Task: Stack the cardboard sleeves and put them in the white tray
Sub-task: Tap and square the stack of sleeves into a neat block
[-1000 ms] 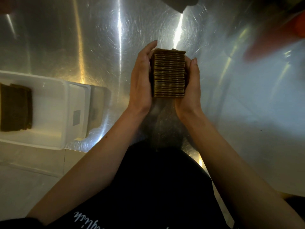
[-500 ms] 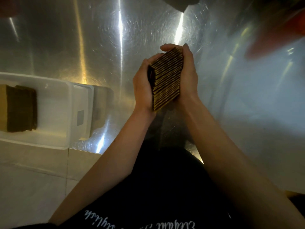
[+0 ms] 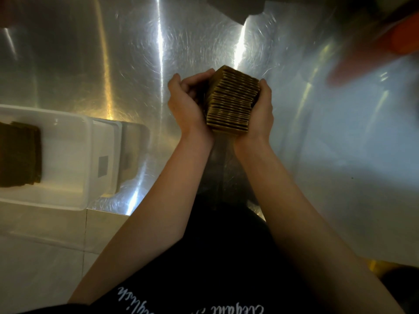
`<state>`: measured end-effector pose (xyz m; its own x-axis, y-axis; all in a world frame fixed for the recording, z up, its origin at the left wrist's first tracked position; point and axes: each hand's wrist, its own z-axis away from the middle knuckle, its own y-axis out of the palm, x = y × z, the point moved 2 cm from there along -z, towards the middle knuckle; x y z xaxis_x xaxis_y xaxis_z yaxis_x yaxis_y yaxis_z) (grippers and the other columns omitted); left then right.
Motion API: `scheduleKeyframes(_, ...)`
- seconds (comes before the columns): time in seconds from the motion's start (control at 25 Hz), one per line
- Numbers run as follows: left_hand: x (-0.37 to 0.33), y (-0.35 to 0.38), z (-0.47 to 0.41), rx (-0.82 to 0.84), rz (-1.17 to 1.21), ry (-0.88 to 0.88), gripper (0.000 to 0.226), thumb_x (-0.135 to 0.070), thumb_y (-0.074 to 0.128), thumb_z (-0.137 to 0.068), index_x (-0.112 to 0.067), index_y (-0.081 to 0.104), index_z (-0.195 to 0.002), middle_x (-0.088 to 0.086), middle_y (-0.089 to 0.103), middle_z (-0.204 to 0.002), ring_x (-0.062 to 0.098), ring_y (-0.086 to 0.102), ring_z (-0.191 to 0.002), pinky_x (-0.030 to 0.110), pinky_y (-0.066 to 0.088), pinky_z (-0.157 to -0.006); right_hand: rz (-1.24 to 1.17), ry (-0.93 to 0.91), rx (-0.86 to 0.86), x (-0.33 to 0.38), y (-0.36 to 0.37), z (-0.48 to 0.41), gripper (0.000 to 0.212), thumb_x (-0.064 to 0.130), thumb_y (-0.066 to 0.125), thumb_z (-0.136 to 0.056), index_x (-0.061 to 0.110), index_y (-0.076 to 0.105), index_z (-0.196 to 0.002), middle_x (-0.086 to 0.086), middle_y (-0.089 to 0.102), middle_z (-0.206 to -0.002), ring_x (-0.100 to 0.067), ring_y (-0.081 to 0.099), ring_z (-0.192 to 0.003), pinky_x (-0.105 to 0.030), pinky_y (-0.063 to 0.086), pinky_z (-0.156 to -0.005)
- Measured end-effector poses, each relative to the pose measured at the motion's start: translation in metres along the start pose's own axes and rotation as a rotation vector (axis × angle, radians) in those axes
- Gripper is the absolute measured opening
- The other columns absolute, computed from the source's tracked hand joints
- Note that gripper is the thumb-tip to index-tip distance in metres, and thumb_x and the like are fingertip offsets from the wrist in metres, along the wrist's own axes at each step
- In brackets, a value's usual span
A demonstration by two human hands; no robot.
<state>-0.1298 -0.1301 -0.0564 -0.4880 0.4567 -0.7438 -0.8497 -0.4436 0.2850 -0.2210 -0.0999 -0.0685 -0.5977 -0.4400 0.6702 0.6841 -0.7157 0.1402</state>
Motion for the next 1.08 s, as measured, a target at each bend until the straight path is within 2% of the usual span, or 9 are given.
scheduleKeyframes(0.16, 0.006, 0.002, -0.008, -0.007, 0.048, 0.102, 0.058, -0.041, 0.034, -0.098, -0.005, 0.074, -0.075, 0.021, 0.075, -0.091, 0.029, 0.072, -0.088, 0.037, 0.056, -0.082, -0.061, 0.015, -0.046, 0.004, -0.001, -0.010, 0.045, 0.046, 0.047, -0.092, 0.041, 0.074, -0.056, 0.014, 0.073, -0.066, -0.003, 0.070, -0.064, -0.024, 0.051, -0.062)
scheduleKeyframes(0.36, 0.020, 0.004, -0.010, 0.007, -0.003, 0.295, 0.038, -0.045, 0.049, -0.087, -0.016, 0.075, -0.088, 0.028, 0.073, -0.100, 0.044, 0.069, -0.101, 0.062, 0.051, -0.097, -0.093, 0.046, -0.102, 0.004, 0.000, -0.018, 0.040, 0.050, 0.053, -0.085, 0.034, 0.075, -0.056, 0.009, 0.074, -0.066, -0.012, 0.072, -0.068, -0.034, 0.055, -0.071)
scheduleKeyframes(0.44, 0.025, 0.002, -0.012, 0.084, -0.069, 0.444, 0.030, -0.042, 0.049, -0.094, -0.023, 0.070, -0.105, 0.024, 0.073, -0.103, 0.043, 0.069, -0.101, 0.058, 0.053, -0.092, -0.081, 0.050, -0.117, 0.005, 0.000, -0.021, 0.039, 0.052, 0.054, -0.083, 0.030, 0.076, -0.060, 0.008, 0.074, -0.068, -0.016, 0.072, -0.075, -0.040, 0.057, -0.081)
scheduleKeyframes(0.52, 0.028, 0.000, -0.012, 0.180, -0.182, 0.623, 0.034, -0.045, 0.043, -0.100, -0.025, 0.061, -0.121, 0.020, 0.072, -0.107, 0.035, 0.069, -0.100, 0.045, 0.053, -0.086, -0.072, 0.069, -0.117, 0.003, -0.002, -0.022, 0.036, 0.052, 0.054, -0.085, 0.026, 0.075, -0.071, 0.004, 0.075, -0.076, -0.020, 0.072, -0.082, -0.045, 0.056, -0.088)
scheduleKeyframes(0.6, 0.033, 0.001, -0.011, 0.304, -0.296, 0.757, 0.049, -0.049, 0.039, -0.101, -0.015, 0.050, -0.135, 0.017, 0.068, -0.113, 0.029, 0.067, -0.102, 0.034, 0.049, -0.088, -0.126, 0.121, -0.122, 0.001, -0.003, -0.023, 0.034, 0.051, 0.053, -0.087, 0.023, 0.071, -0.086, -0.002, 0.074, -0.089, -0.025, 0.070, -0.090, -0.050, 0.054, -0.092)
scheduleKeyframes(0.68, 0.036, 0.002, -0.010, 0.439, -0.438, 0.833, 0.063, -0.053, 0.041, -0.099, -0.006, 0.040, -0.141, 0.021, 0.062, -0.119, 0.031, 0.063, -0.107, 0.039, 0.048, -0.093, -0.189, 0.162, -0.102, 0.001, -0.008, -0.025, 0.038, 0.053, 0.051, -0.088, 0.020, 0.069, -0.099, -0.008, 0.071, -0.104, -0.029, 0.067, -0.101, -0.052, 0.052, -0.095)
scheduleKeyframes(0.84, 0.023, -0.003, -0.018, 0.708, -0.779, 0.872, 0.093, -0.065, 0.058, -0.086, -0.002, 0.025, -0.146, 0.021, 0.044, -0.129, 0.041, 0.050, -0.118, 0.059, 0.044, -0.099, -0.221, 0.149, -0.018, -0.001, -0.010, -0.026, 0.045, 0.051, 0.045, -0.095, 0.014, 0.063, -0.113, -0.009, 0.066, -0.109, -0.030, 0.063, -0.111, -0.049, 0.047, -0.102)
scheduleKeyframes(0.96, 0.000, -0.014, -0.024, 0.857, -1.081, 0.797, 0.110, -0.068, 0.067, -0.078, -0.003, 0.018, -0.153, 0.019, 0.035, -0.138, 0.033, 0.043, -0.130, 0.051, 0.042, -0.109, -0.208, 0.068, 0.003, 0.002, -0.005, -0.020, 0.044, 0.048, 0.046, -0.096, 0.011, 0.067, -0.105, -0.008, 0.068, -0.097, -0.029, 0.065, -0.100, -0.054, 0.045, -0.104)
scheduleKeyframes(1.08, -0.019, -0.024, -0.023, 0.932, -1.166, 0.650, 0.111, -0.062, 0.076, -0.073, -0.005, 0.023, -0.152, 0.019, 0.039, -0.141, 0.024, 0.044, -0.130, 0.038, 0.042, -0.110, -0.033, -0.058, 0.080, 0.003, -0.004, -0.009, 0.041, 0.045, 0.040, -0.100, 0.020, 0.072, -0.092, 0.001, 0.074, -0.087, -0.019, 0.070, -0.090, -0.045, 0.053, -0.095)
